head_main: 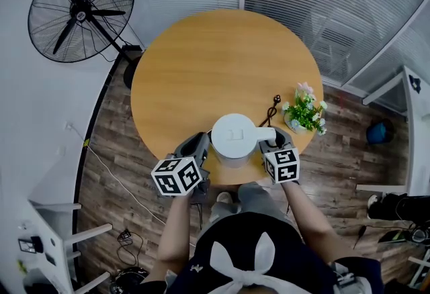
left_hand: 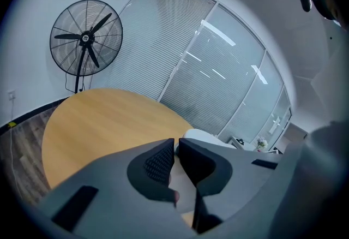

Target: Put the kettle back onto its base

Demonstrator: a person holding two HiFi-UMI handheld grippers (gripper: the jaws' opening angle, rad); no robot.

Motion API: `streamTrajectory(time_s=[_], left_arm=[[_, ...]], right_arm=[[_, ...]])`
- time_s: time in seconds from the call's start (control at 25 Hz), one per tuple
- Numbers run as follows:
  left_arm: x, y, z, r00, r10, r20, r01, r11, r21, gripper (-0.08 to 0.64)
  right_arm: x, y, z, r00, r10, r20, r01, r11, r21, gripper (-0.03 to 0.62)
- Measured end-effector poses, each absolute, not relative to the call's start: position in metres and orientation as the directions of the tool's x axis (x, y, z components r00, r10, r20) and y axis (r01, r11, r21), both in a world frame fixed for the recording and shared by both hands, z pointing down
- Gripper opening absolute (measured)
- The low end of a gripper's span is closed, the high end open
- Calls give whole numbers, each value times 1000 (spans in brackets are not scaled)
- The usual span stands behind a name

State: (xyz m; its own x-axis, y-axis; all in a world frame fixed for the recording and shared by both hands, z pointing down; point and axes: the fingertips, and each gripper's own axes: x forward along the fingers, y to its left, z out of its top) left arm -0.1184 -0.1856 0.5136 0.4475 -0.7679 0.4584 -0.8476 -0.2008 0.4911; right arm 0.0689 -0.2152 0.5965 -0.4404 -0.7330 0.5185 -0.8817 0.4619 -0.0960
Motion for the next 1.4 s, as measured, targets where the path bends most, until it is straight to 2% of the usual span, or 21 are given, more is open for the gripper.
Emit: streamTrajectory(time_s=[0.76, 1.4], left_arm=[[-115, -178, 519, 466, -760, 453, -845, -232, 481, 46], [-114, -170, 522, 397, -782, 481, -905, -248, 344, 46]], right_arm=[[70, -204, 604, -441, -729, 524, -877, 474, -78, 146], [67, -193, 607, -435, -731, 526, -868, 496, -30, 127]])
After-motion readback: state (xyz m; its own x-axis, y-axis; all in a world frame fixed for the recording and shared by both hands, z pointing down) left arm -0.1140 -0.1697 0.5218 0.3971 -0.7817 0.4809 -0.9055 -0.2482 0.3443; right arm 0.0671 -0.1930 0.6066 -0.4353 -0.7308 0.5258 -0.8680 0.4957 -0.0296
